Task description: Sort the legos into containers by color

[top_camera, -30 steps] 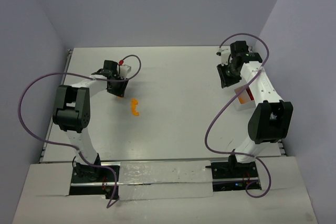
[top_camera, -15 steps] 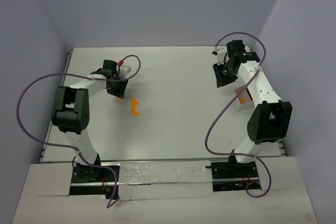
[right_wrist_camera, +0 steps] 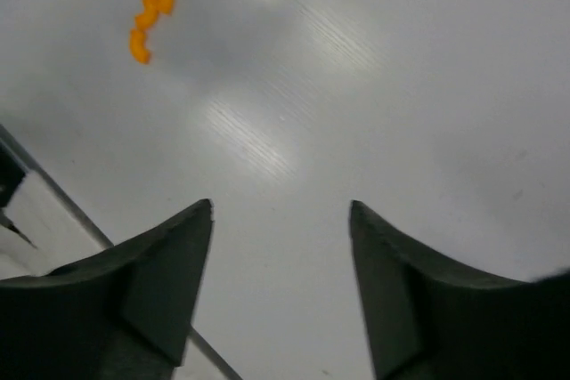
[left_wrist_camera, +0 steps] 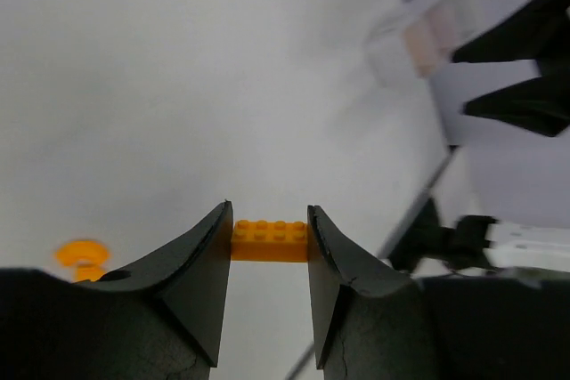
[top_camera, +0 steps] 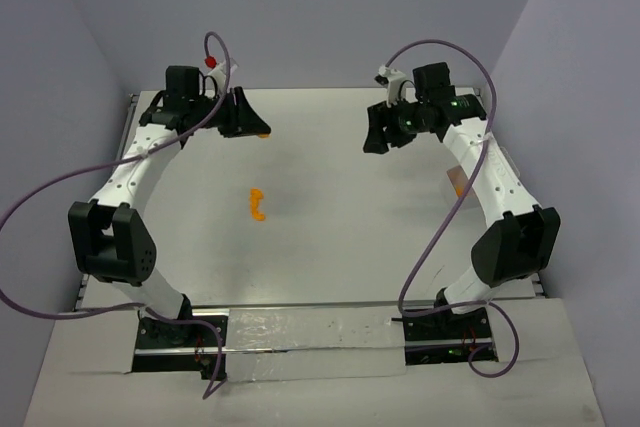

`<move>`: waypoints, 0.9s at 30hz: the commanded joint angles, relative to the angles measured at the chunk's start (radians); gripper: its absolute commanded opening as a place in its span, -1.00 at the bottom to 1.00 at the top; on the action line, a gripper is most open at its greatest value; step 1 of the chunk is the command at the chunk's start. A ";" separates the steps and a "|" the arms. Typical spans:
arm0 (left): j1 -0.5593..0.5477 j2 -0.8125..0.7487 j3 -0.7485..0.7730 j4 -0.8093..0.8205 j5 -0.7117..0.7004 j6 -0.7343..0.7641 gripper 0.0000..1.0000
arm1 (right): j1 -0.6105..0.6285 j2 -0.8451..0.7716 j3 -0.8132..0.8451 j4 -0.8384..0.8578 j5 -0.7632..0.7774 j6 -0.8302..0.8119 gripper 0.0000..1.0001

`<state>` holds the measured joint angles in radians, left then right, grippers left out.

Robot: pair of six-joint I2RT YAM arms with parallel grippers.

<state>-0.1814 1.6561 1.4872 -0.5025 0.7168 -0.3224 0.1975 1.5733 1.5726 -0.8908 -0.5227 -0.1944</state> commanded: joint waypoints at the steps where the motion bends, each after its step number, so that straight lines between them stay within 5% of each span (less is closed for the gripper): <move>1: 0.002 -0.071 -0.119 0.357 0.343 -0.558 -1.00 | 0.097 -0.025 0.114 0.107 -0.101 0.053 0.59; 3: 0.001 -0.086 -0.211 0.486 0.393 -0.705 -1.00 | 0.129 -0.022 0.125 0.130 -0.114 0.076 0.63; 4: -0.003 -0.094 -0.265 0.643 0.422 -0.908 -1.00 | 0.155 -0.027 0.121 0.166 -0.125 0.094 0.64; 7: -0.006 -0.087 -0.339 0.828 0.457 -1.091 -1.00 | 0.212 -0.048 0.091 0.293 -0.126 0.131 0.65; 14: -0.006 -0.086 -0.434 1.021 0.454 -1.315 -1.00 | 0.339 -0.029 0.093 0.387 -0.008 0.193 0.63; 27: -0.030 -0.106 -0.503 1.118 0.433 -1.520 -1.00 | 0.463 0.062 0.142 0.421 -0.004 0.296 0.28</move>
<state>-0.2014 1.5841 0.9956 0.5314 1.1429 -1.7692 0.6393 1.6139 1.6520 -0.5204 -0.5420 0.0720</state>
